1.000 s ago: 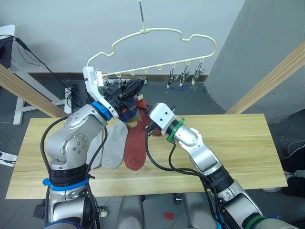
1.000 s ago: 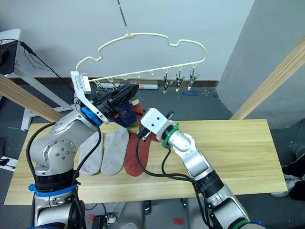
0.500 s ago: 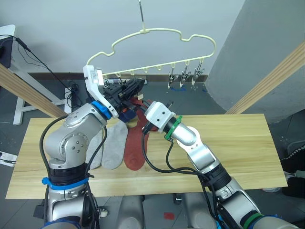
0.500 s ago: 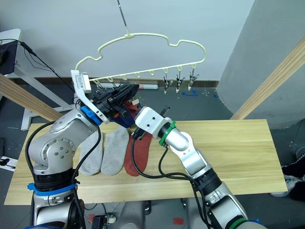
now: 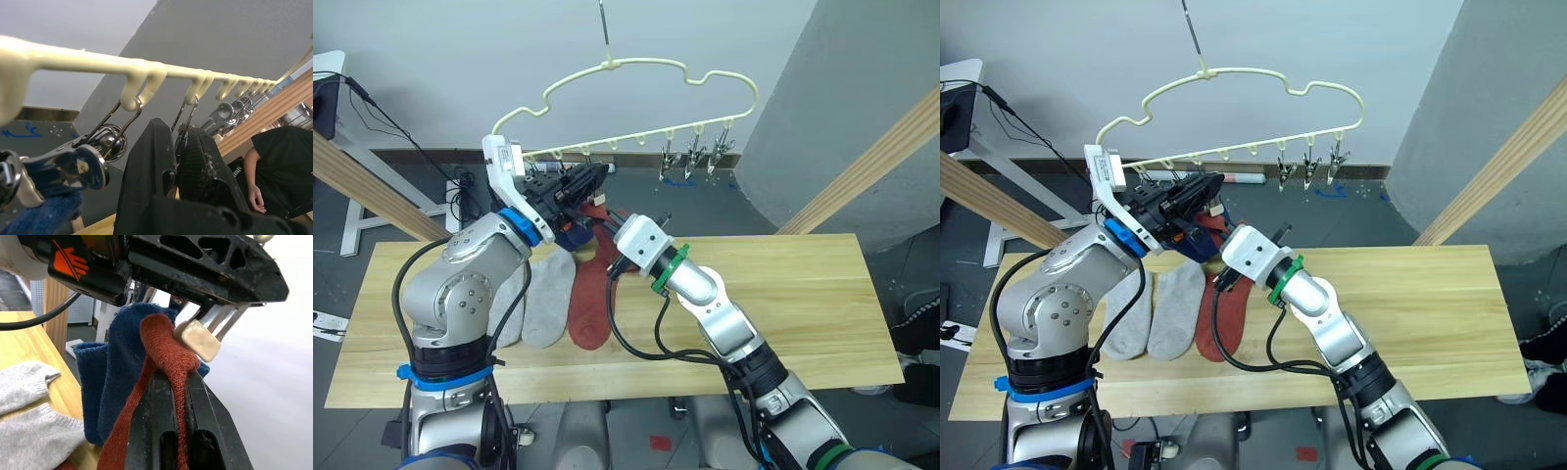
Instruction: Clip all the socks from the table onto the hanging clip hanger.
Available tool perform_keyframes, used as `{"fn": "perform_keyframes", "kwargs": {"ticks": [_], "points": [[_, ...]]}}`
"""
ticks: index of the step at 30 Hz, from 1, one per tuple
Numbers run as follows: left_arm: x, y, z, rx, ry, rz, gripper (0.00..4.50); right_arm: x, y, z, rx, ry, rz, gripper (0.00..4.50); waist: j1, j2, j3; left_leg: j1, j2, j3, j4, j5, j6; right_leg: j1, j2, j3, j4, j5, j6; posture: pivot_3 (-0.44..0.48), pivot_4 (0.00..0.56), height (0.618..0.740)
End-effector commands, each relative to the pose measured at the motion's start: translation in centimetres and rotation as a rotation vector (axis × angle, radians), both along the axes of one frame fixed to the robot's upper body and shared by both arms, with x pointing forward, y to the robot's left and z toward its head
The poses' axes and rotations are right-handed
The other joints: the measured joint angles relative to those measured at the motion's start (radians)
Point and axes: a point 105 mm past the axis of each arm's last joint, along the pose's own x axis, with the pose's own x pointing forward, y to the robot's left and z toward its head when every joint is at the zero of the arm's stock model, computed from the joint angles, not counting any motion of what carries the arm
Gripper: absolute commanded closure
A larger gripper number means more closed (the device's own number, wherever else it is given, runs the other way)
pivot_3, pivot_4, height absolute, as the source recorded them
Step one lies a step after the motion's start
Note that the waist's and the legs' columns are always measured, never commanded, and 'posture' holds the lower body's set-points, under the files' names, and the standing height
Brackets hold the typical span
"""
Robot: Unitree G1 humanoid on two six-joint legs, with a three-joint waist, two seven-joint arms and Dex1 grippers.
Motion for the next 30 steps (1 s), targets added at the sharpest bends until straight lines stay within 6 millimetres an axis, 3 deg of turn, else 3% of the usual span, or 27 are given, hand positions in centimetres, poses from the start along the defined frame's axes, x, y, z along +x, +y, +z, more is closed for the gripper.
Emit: {"fn": "perform_keyframes", "kwargs": {"ticks": [1, 9, 18, 30], "points": [[-0.6, 0.3, 0.7, 0.002, -0.043, 0.005, 4.28, -0.5, 0.1, 1.0, 0.060, -0.032, 0.004, 4.50, 0.000, 0.000, 0.000, 0.000, 0.000, 0.000, 0.000, 0.000, 0.000, 0.000, 0.000, 0.000, 0.000, 0.000, 0.000, -0.033, 0.392, 0.701], [-0.8, 0.1, 0.7, -0.003, -0.037, 0.000, 4.28, 0.0, 0.6, 1.2, 0.091, -0.025, -0.009, 4.50, 0.000, 0.000, 0.000, 0.000, 0.000, 0.000, 0.000, 0.000, 0.000, 0.000, 0.000, 0.000, 0.000, 0.000, 0.000, -0.025, 0.388, 0.701], [-0.8, 0.1, 0.8, -0.002, -0.044, 0.003, 4.28, -0.3, 0.2, -0.2, 0.067, 0.001, -0.007, 4.50, 0.000, 0.000, 0.000, 0.000, 0.000, 0.000, 0.000, 0.000, 0.000, 0.000, 0.000, 0.000, 0.000, 0.000, 0.000, -0.024, 0.385, 0.701], [-0.9, 0.0, 0.6, 0.002, -0.039, -0.003, 4.28, -0.3, 0.8, 0.9, 0.124, -0.011, -0.001, 4.50, 0.001, 0.000, 0.000, 0.000, 0.000, 0.000, 0.001, 0.000, 0.000, 0.000, 0.000, 0.000, 0.002, 0.000, 0.000, -0.022, 0.379, 0.701]]}}
